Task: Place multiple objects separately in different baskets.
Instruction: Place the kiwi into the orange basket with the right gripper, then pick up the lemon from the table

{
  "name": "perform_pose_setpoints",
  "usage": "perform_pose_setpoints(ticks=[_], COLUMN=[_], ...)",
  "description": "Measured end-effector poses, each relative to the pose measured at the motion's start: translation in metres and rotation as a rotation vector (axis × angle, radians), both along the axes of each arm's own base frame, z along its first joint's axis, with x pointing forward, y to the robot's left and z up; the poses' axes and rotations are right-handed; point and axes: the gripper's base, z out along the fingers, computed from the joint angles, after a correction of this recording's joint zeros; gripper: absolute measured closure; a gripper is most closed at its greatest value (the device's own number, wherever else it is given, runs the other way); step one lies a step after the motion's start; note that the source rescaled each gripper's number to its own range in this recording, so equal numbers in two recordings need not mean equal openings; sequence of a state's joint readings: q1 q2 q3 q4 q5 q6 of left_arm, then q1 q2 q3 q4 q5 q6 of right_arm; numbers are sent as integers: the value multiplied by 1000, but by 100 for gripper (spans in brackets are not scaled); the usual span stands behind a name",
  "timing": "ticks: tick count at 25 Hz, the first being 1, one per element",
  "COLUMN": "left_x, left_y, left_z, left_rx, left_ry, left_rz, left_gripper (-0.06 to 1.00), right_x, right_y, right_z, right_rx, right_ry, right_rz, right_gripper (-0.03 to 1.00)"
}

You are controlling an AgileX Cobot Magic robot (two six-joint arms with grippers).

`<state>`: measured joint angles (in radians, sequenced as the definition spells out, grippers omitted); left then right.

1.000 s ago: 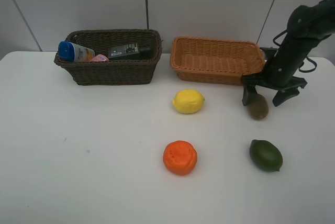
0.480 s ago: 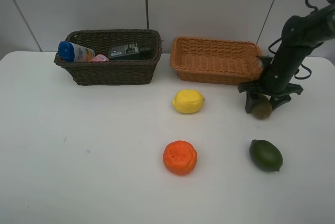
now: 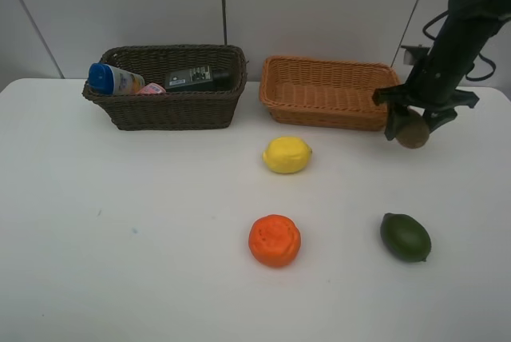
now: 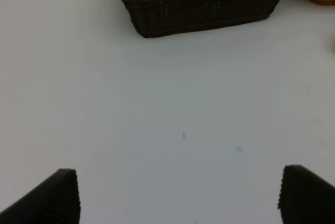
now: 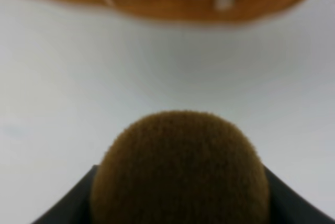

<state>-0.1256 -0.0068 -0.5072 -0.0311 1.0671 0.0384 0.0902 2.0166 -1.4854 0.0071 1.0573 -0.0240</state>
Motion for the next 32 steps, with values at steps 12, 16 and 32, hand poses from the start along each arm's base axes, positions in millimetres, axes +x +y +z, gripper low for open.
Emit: perform_pose_setpoints(ticks=[12, 16, 32], left_x=[0, 0, 0], left_y=[0, 0, 0], left_z=[0, 0, 0], left_rx=[0, 0, 0], left_ry=[0, 0, 0], left_rz=[0, 0, 0], left_gripper=[-3, -3, -3], right_x=[83, 94, 60], right_y=[9, 9, 48], right_z=[12, 4, 53], right_rx=[37, 40, 130], right_ry=[-242, -277, -144], right_rz=[-20, -20, 10], right_gripper=[94, 73, -1])
